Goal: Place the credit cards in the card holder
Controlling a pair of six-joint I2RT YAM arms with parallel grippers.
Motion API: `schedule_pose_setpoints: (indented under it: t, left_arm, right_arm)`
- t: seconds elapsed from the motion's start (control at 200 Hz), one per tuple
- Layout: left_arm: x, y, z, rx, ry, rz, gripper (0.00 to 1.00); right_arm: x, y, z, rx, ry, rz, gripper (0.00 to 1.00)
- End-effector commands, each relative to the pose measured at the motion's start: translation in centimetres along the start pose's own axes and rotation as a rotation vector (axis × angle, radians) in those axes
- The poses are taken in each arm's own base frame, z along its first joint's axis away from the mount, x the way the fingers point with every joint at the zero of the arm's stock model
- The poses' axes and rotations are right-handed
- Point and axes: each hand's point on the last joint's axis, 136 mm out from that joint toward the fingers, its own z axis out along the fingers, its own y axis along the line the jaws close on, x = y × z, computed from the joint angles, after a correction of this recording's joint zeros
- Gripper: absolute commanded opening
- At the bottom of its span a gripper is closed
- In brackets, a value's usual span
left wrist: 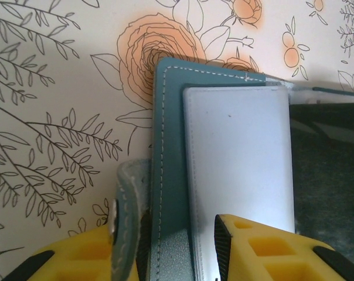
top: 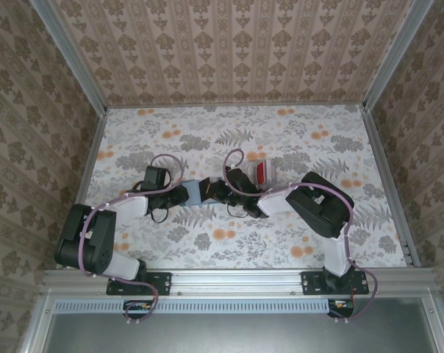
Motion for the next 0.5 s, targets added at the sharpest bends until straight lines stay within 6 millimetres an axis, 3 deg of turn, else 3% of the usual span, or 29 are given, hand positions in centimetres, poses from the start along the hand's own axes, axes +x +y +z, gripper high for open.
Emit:
schedule_pose_setpoints:
  t: [0.0,0.185,0.38,0.495]
  left_arm:
    - [0.2,-0.3,0.2,0.026,0.006,-0.014,0.37]
    - [0.4,0.0,0.2,0.014,0.009,-0.011,0.37]
    - [0.4,1.8,0.2,-0.091,0.029,-0.013,0.42]
    - [-0.4,1.2,0.1,-0.073,0.010,-0.014,0.45]
  right_arm:
    - [1.4,-0.6,1.1,0.018,0.093,0.003,0.10]
    - [2.0,0.1,2.1,0.015,0.216,-0.041,0.09]
    - [2.1,0.7,1.2,0.016,0.287,-0.105,0.08]
    - [2.4,0.8,0.7,0.026,0.319,-0.137,0.08]
